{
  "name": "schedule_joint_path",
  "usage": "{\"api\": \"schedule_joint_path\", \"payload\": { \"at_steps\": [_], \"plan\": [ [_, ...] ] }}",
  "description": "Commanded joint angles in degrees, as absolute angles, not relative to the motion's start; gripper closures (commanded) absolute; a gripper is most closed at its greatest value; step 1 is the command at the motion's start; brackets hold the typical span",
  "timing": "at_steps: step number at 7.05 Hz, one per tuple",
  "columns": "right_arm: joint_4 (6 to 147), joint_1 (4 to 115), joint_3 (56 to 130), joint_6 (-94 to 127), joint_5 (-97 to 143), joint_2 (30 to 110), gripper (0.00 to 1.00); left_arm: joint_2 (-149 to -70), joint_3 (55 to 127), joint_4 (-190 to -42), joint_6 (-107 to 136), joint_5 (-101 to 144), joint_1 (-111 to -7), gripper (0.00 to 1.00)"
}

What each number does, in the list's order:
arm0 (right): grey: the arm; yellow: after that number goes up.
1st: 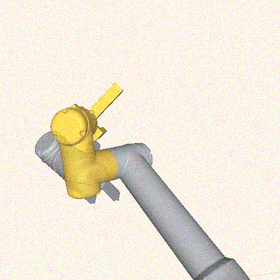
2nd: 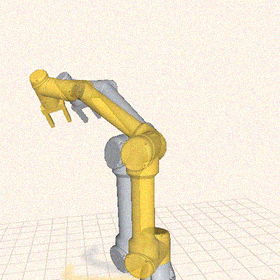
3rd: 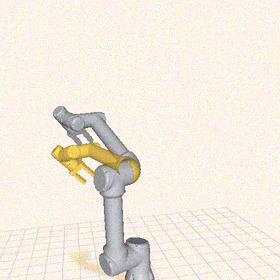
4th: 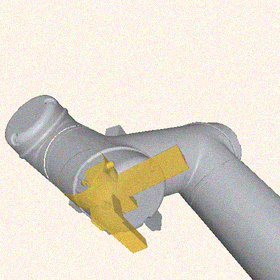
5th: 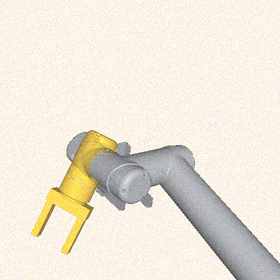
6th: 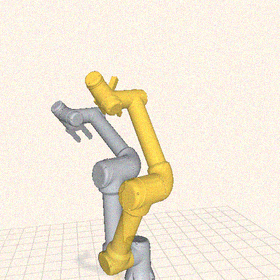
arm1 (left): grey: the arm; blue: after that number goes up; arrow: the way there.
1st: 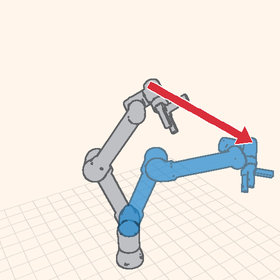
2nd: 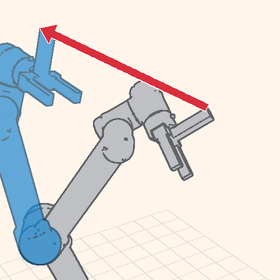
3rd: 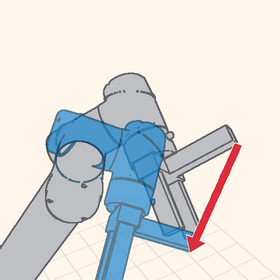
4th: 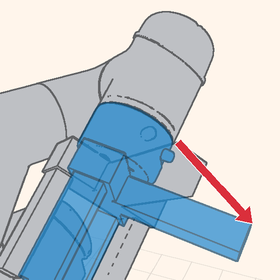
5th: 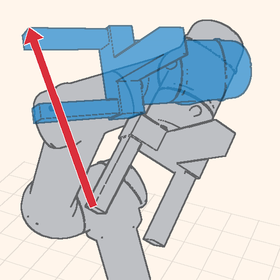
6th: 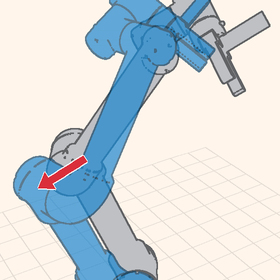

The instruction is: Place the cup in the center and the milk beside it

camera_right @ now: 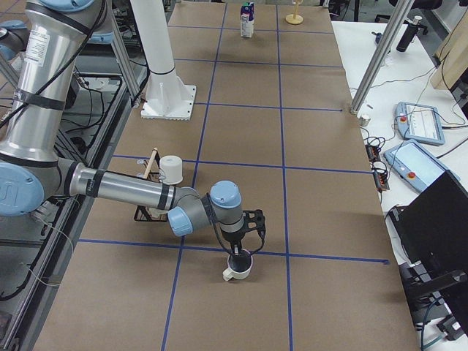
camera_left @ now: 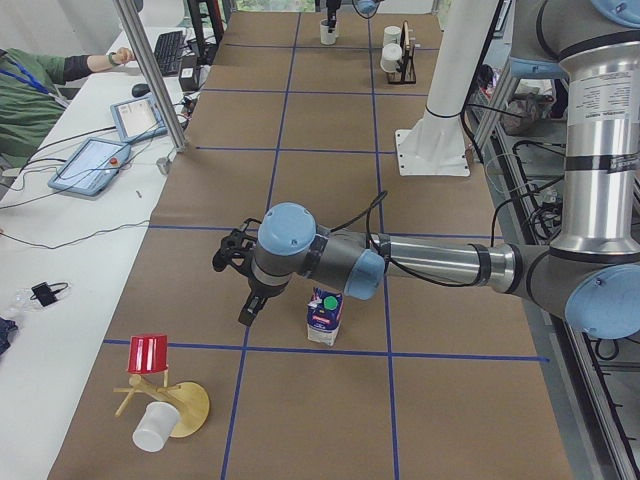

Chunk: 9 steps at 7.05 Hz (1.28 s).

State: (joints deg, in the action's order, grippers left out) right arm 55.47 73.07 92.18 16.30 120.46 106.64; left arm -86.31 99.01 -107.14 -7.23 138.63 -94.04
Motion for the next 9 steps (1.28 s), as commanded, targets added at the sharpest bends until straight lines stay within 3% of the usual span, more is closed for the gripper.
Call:
{"api": "schedule_joint_path", "payload": {
  "at_steps": [1, 4, 6, 7, 9],
  "plan": [
    [54.4, 72.5, 92.7, 16.3, 120.1, 105.7, 1.0, -86.3, 98.8, -107.1, -7.2, 138.6, -94.0, 0.02],
    [54.2, 74.2, 99.3, 16.8, 122.2, 101.8, 1.0, -86.3, 98.4, -107.1, -7.2, 138.6, -94.0, 0.02],
    [55.0, 74.4, 99.5, 19.9, 128.3, 91.3, 1.0, -86.3, 99.0, -107.2, -7.5, 138.7, -94.0, 0.02],
    [54.9, 72.1, 99.8, 32.6, 129.4, 86.3, 1.0, -86.3, 99.1, -107.2, -7.6, 138.8, -94.0, 0.02],
    [61.6, 61.0, 100.2, 50.5, 124.3, 73.9, 1.0, -85.0, 98.0, -114.2, -7.1, 138.6, -94.0, 0.02]
  ]
}}
